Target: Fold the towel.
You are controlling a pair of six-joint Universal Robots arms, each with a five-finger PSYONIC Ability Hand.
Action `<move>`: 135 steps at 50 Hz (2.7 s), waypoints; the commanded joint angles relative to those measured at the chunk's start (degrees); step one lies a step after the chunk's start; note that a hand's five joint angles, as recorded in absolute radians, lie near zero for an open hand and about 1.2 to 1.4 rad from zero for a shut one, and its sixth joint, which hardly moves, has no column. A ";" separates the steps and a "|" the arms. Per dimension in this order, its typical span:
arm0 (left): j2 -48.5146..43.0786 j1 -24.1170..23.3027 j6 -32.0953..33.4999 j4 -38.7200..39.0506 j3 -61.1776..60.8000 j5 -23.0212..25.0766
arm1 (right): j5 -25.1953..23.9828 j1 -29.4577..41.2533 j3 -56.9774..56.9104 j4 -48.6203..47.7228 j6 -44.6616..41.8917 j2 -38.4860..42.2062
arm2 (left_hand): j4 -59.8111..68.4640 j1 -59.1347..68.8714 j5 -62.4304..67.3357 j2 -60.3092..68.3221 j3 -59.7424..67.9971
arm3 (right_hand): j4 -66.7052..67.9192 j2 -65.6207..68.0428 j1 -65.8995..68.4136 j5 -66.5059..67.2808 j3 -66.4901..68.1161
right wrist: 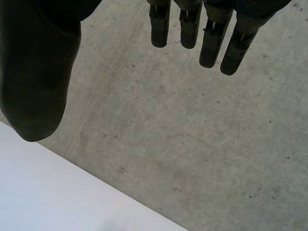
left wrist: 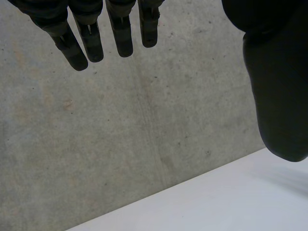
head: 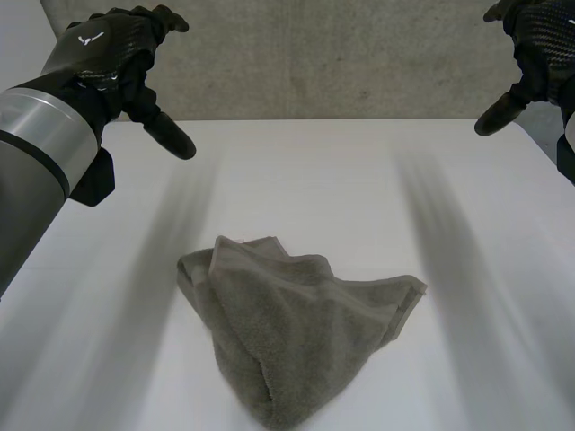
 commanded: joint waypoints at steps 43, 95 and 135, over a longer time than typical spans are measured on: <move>-21.96 3.03 14.29 10.56 -19.53 3.88 | -9.60 16.12 -1.50 10.71 -14.12 28.70 | 0.62 0.33 -7.31 0.80 1.12 | 65.53 66.06 67.20 66.66 66.10; -27.49 -8.57 28.36 12.84 -7.93 3.26 | -9.95 12.40 -14.18 28.81 -41.02 32.53 | 64.35 64.06 56.42 64.53 64.85 | 65.53 66.06 67.20 66.66 66.10; -17.56 -1.36 14.73 22.25 -30.23 -1.22 | -18.21 6.95 14.34 -7.30 -35.31 23.84 | 47.72 47.43 39.79 47.90 48.22 | 65.53 66.06 67.20 66.66 66.10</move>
